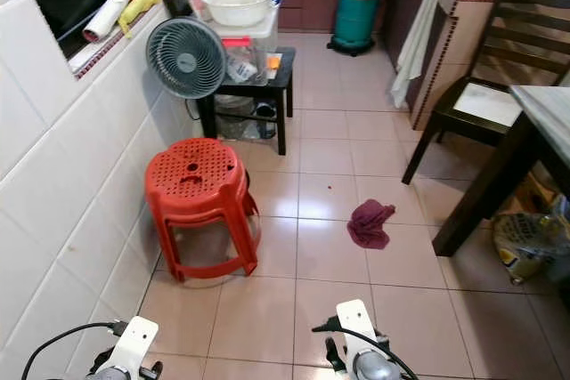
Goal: Setting the table
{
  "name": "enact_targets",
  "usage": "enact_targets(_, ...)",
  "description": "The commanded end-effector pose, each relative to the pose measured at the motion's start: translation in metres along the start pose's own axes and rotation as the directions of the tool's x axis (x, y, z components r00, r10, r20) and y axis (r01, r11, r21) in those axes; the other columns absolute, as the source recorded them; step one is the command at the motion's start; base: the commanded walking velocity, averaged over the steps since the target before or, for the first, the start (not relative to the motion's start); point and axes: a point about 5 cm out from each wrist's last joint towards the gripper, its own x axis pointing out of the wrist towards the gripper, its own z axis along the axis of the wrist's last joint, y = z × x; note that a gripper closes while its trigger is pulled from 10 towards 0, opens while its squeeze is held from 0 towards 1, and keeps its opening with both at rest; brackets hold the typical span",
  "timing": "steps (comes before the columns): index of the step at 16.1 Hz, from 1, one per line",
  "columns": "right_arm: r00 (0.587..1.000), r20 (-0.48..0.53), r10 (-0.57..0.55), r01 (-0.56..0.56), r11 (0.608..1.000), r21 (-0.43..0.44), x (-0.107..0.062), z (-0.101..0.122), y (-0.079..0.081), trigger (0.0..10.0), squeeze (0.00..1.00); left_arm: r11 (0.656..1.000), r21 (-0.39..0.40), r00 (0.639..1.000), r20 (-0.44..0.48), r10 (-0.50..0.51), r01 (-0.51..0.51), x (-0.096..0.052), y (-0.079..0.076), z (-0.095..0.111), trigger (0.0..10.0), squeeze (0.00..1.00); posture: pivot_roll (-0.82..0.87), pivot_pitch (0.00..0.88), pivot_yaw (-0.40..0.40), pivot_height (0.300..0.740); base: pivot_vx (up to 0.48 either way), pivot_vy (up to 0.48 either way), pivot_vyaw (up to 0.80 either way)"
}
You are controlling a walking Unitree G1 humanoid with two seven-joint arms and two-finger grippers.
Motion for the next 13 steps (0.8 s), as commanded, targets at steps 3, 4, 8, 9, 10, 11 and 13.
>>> enact_targets(3,1.0,-0.017,-0.015,0.015,1.0,0.006,-0.0011,-0.0053,-0.0036,10.0,0.0,1.0,0.007,1.0,0.001,-0.017,0.017,-0.0007,0.0036,-0.0025,10.0,0.0,-0.12,0.0,0.013,0.74,0.0,0.0,0.0)
enact_targets(4,1.0,-0.022,-0.016,0.017,1.0,0.007,-0.0012,-0.0061,-0.0038,10.0,0.0,1.0,0.007,1.0,0.0,-0.022,0.022,-0.0007,0.0039,-0.0027,10.0,0.0,-0.12,0.0,0.014,0.74,0.0,0.0,0.0)
enact_targets(8,1.0,-0.024,-0.02,0.019,1.0,-0.01,-0.0015,-0.0072,-0.0046,10.0,0.0,0.999,0.02,1.0,-0.001,-0.03,0.03,-0.0008,0.006,-0.0028,10.0,0.0,-0.13,0.0,0.016,0.74,0.208,0.139,0.0)
enact_targets(9,1.0,-0.024,-0.019,0.018,1.0,-0.017,-0.0016,-0.0074,-0.0049,10.0,0.0,0.999,0.022,1.0,0.0,-0.03,0.03,-0.0008,0.0061,-0.0026,10.0,0.0,-0.13,0.0,0.016,0.74,0.307,0.3,0.0)
enact_targets(10,1.0,-0.024,-0.017,0.017,1.0,-0.021,-0.0016,-0.0074,-0.005,10.0,0.0,0.999,0.024,0.999,0.002,-0.032,0.032,-0.0007,0.0061,-0.0022,10.0,0.0,-0.13,0.0,0.017,0.74,0.3,0.304,0.0)
enact_targets(11,1.0,-0.024,-0.016,0.016,1.0,-0.024,-0.0015,-0.0072,-0.0047,10.0,0.0,0.999,0.025,0.999,0.002,-0.033,0.033,-0.0007,0.0062,-0.0022,10.0,0.0,-0.12,0.0,0.017,0.74,0.304,0.304,0.0)
enact_targets(13,1.0,-0.021,-0.013,0.013,1.0,-0.027,-0.0015,-0.0068,-0.0042,10.0,0.0,0.999,0.028,0.999,0.002,-0.036,0.036,-0.0008,0.0061,-0.0023,10.0,0.0,-0.13,0.0,0.019,0.74,0.304,0.304,0.0)
